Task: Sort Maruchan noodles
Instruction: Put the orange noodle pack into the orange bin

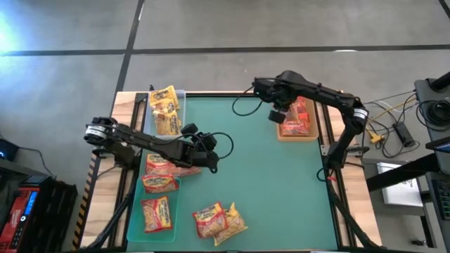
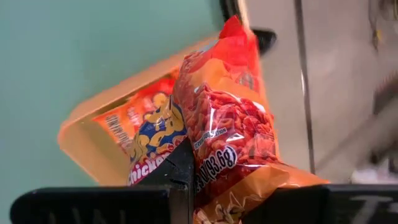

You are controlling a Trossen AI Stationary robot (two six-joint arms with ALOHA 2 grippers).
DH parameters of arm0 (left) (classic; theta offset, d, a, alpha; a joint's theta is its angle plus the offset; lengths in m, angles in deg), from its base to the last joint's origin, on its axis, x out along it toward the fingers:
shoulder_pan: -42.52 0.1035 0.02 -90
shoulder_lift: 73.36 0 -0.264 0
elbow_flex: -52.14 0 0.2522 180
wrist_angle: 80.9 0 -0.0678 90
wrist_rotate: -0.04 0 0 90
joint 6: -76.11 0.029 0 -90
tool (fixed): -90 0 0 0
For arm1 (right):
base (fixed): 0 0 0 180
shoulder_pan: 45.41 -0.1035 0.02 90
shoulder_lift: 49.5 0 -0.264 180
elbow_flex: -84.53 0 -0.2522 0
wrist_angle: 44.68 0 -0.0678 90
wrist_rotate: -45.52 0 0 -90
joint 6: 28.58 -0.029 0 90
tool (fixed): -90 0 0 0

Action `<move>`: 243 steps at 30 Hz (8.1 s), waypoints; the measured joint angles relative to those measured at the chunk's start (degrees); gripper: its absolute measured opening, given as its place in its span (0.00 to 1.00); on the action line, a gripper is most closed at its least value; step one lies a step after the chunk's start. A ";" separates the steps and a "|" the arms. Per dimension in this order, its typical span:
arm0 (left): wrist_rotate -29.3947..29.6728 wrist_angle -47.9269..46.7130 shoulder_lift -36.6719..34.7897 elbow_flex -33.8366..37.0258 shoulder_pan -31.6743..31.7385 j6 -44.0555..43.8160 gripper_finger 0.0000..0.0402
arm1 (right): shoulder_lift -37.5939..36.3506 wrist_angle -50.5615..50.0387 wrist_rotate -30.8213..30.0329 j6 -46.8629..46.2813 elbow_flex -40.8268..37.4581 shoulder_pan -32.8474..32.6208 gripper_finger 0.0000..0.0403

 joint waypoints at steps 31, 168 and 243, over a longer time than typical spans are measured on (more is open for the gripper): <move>-0.09 0.02 2.06 0.02 0.40 1.29 0.19 | -2.18 -0.79 -4.02 2.22 -20.50 -0.18 0.34; -47.35 25.95 19.98 -0.96 -3.55 1.59 0.19 | -16.26 73.79 27.71 -27.48 -49.57 -18.93 0.50; -33.12 17.45 11.01 -0.58 -7.51 -2.17 0.19 | 5.34 127.20 40.98 -41.86 -62.61 -24.67 0.12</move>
